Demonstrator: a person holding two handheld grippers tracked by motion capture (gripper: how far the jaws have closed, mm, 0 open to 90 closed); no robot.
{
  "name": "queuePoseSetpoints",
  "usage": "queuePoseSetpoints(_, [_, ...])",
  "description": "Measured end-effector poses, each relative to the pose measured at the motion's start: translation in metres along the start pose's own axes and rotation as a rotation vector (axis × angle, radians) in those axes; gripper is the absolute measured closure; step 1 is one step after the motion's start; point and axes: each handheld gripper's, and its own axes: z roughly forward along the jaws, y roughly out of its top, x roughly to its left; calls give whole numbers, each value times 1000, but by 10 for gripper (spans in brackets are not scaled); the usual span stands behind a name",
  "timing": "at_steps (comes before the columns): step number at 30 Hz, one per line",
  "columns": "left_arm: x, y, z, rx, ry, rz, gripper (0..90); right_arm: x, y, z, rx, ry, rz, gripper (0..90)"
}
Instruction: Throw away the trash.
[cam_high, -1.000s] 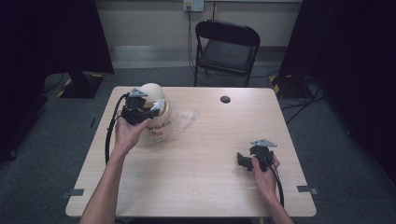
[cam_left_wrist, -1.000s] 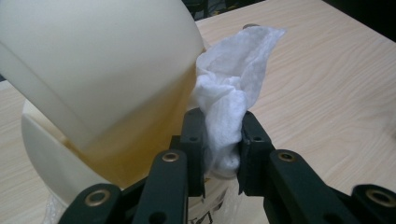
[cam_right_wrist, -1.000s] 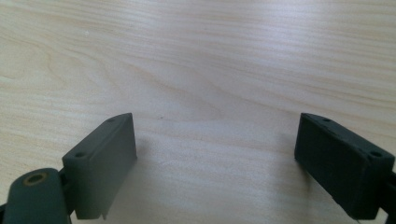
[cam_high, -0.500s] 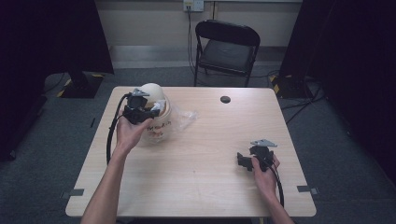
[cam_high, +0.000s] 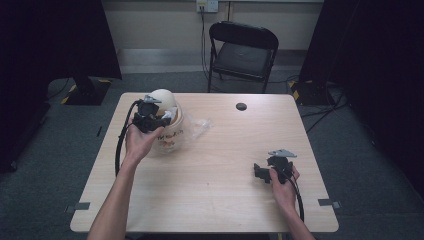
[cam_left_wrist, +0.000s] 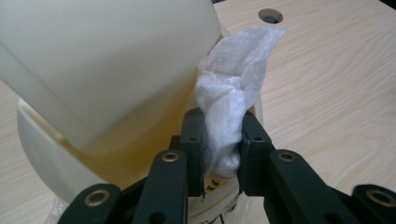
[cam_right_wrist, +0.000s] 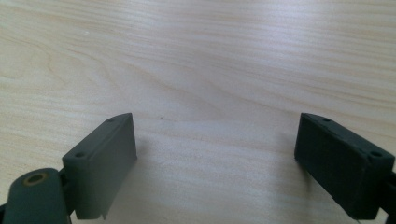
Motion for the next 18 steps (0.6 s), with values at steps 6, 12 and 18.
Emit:
queuePoseSetpoints(6, [0, 1, 1, -3, -2, -3, 757, 0, 0, 0, -1, 0, -2, 115])
queuePoseSetpoints(12, [1, 1, 3, 12, 0, -2, 756, 0, 0, 0, 0, 1, -1, 115])
queuePoseSetpoints(18, [0, 0, 7, 26, 15, -4, 757, 0, 0, 0, -1, 1, -1, 115])
